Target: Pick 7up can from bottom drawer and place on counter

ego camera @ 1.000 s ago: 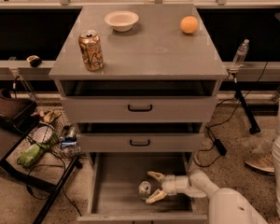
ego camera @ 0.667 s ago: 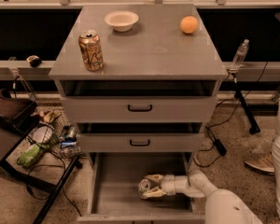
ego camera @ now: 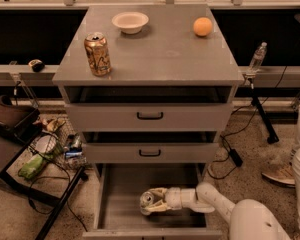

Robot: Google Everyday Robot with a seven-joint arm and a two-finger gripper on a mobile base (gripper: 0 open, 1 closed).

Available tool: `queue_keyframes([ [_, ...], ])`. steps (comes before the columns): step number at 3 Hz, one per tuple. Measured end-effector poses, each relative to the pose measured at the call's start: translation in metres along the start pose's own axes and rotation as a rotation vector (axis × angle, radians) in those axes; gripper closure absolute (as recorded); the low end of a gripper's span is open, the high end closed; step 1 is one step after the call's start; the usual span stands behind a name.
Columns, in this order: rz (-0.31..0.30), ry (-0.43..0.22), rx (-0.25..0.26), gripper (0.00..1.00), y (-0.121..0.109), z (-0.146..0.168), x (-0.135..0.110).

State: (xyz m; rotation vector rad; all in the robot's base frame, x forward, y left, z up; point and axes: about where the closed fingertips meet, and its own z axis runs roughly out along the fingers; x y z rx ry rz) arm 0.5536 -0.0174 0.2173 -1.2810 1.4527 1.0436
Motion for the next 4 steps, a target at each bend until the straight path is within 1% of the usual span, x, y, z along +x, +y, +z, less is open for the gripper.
queue_keyframes([
  [1, 0.013, 0.013, 0.069, 1.0, -0.007, -0.03, -0.05],
  [2, 0.069, 0.039, 0.216, 1.0, -0.008, -0.123, -0.141],
  [3, 0.107, 0.039, 0.237, 1.0, 0.025, -0.166, -0.218],
  [4, 0.102, 0.009, 0.285, 1.0, 0.039, -0.213, -0.318],
])
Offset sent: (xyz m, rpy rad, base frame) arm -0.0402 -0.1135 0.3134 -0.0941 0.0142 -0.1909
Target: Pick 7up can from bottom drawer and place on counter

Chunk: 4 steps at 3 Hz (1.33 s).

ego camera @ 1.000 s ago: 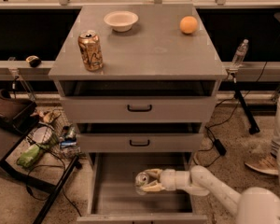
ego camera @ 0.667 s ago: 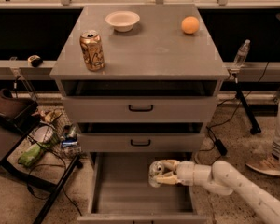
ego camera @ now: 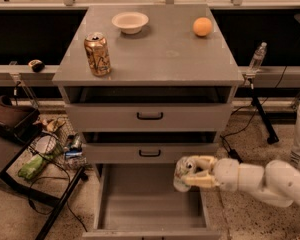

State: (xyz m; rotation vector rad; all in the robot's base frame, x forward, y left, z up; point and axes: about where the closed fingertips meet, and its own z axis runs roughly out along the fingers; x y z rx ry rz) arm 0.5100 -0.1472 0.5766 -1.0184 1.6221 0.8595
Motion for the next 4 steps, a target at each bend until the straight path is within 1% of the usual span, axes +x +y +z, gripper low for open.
queue_keyframes([
  [1, -0.043, -0.026, 0.081, 1.0, -0.016, -0.039, -0.111],
  [2, -0.08, -0.014, 0.166, 1.0, -0.038, -0.061, -0.217],
  [3, -0.077, 0.019, 0.303, 1.0, -0.082, -0.053, -0.309],
  [4, -0.067, 0.032, 0.392, 1.0, -0.116, -0.035, -0.351],
])
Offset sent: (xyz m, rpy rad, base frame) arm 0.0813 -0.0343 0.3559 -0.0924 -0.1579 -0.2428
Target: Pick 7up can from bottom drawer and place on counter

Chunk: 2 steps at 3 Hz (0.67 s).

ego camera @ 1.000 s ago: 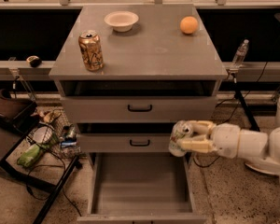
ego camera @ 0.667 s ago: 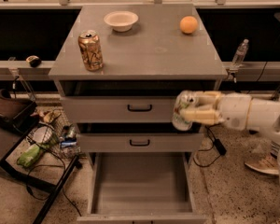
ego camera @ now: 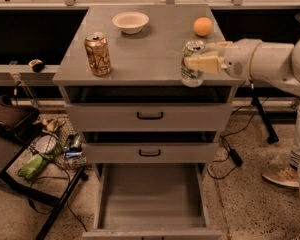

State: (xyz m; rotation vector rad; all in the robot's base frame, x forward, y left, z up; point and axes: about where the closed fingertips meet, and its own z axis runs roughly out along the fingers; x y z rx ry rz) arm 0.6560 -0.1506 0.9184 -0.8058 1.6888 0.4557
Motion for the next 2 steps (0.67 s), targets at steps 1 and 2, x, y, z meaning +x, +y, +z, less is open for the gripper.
queue_keyframes([
  [1, 0.009, -0.015, 0.073, 1.0, -0.028, 0.041, -0.023],
  [2, 0.031, -0.04, 0.117, 1.0, -0.053, 0.07, -0.024],
])
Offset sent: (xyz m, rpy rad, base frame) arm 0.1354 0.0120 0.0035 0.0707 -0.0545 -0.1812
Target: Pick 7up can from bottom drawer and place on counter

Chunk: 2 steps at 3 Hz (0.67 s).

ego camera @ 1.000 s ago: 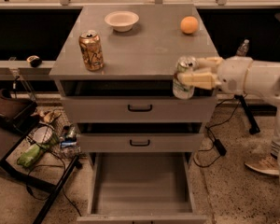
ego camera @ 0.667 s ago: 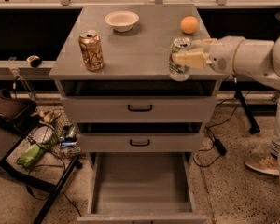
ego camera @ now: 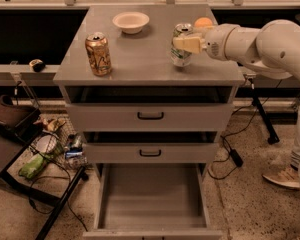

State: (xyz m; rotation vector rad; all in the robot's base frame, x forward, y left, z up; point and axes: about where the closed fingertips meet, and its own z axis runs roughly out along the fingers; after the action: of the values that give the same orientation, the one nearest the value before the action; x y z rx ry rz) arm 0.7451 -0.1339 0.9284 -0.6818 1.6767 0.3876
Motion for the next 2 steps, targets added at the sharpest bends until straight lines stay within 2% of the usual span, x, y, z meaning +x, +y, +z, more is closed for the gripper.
queue_keyframes([
  [1, 0.028, 0.008, -0.004, 1.0, -0.0197, 0.0268, 0.0277],
  [2, 0.031, 0.009, -0.004, 0.82, -0.0218, 0.0281, 0.0261],
])
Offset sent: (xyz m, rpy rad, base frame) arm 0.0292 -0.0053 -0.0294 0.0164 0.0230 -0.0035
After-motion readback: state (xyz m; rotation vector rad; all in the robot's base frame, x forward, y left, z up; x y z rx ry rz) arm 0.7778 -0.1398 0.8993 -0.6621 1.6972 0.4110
